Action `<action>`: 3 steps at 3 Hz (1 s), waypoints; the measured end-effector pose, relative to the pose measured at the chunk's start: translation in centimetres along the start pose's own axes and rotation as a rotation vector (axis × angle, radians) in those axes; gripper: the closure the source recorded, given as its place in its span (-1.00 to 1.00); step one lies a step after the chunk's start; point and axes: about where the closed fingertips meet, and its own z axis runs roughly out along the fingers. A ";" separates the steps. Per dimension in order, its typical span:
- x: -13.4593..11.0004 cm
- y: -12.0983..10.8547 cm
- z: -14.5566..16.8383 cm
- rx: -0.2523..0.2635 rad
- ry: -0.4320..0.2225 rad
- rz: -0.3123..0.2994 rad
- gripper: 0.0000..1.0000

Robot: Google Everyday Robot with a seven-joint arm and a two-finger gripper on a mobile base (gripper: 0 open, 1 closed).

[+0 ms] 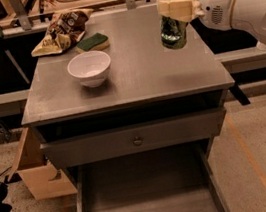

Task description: Pick green can from middle drawer and place on counter

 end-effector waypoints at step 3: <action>1.4 -12.9 7.5 0.175 0.030 0.156 1.00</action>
Offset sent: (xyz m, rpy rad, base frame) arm 0.1656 -0.0964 -0.0046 0.0437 0.1702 -0.2916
